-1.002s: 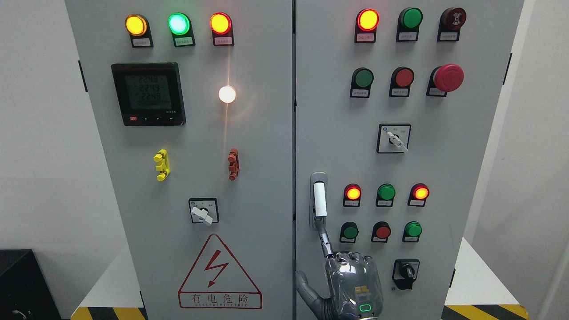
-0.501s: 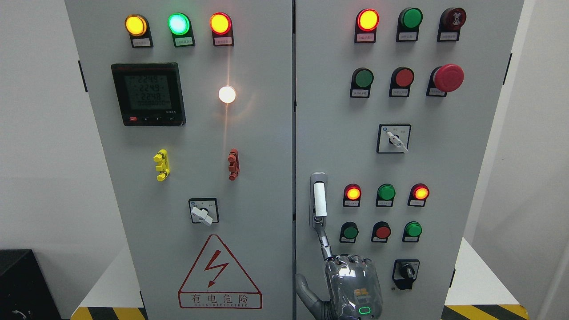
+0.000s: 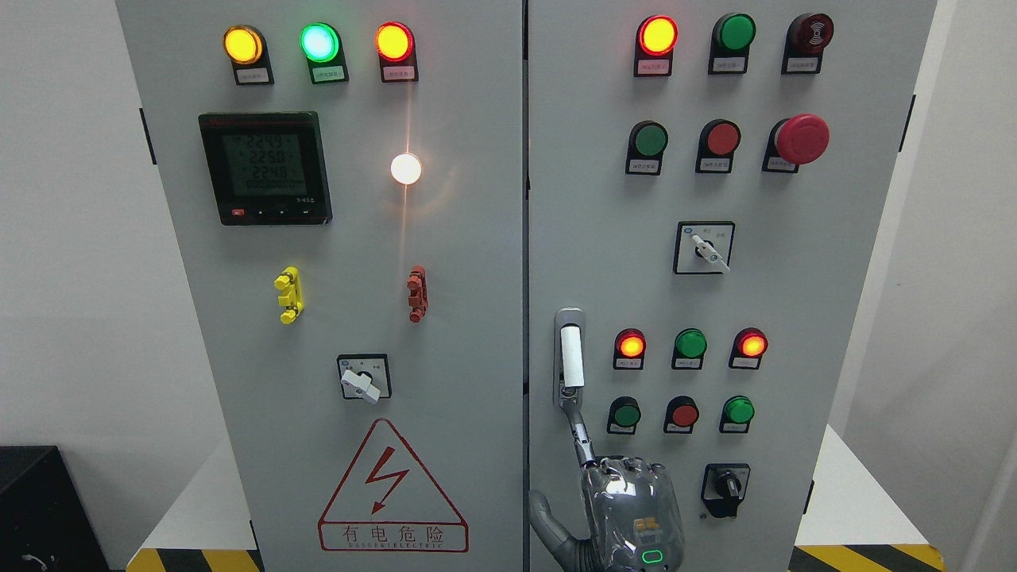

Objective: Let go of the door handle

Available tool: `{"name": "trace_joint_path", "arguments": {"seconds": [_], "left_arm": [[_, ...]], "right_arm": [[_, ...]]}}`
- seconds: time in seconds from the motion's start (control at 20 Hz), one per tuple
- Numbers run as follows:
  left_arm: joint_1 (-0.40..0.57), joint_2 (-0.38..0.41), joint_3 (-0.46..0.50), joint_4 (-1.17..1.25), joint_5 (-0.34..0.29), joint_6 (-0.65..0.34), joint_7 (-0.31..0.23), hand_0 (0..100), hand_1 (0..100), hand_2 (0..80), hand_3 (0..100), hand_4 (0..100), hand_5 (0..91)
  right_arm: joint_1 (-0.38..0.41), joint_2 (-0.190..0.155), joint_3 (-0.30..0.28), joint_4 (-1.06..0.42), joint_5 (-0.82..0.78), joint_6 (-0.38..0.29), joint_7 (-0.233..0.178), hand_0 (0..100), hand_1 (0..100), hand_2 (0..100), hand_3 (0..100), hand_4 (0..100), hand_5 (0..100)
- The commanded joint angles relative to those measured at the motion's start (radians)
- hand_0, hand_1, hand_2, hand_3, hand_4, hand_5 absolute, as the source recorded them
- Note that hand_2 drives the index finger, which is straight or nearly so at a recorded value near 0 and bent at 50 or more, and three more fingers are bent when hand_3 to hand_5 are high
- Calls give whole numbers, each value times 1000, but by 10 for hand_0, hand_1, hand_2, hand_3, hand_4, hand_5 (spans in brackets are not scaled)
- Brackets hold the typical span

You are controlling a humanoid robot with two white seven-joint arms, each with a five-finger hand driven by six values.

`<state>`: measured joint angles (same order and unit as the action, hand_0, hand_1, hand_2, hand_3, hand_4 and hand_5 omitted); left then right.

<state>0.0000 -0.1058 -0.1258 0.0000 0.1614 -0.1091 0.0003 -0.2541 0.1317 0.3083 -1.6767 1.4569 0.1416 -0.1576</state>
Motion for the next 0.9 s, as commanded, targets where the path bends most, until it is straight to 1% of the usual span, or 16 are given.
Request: {"name": "trace_joint_path", "arguments": {"seconds": [0.0, 0.85], "left_arm": [[-26, 0, 0, 29, 0, 0, 0, 120, 556, 0, 0, 0, 0], [-26, 0, 0, 29, 0, 0, 0, 120, 556, 0, 0, 0, 0]], "right_arm": [[-2, -3, 0, -14, -3, -4, 0, 376, 243, 34, 1000, 1000, 1000], [-1, -6, 3, -54, -4, -7, -3, 376, 243, 31, 1000, 1000, 1000]]}}
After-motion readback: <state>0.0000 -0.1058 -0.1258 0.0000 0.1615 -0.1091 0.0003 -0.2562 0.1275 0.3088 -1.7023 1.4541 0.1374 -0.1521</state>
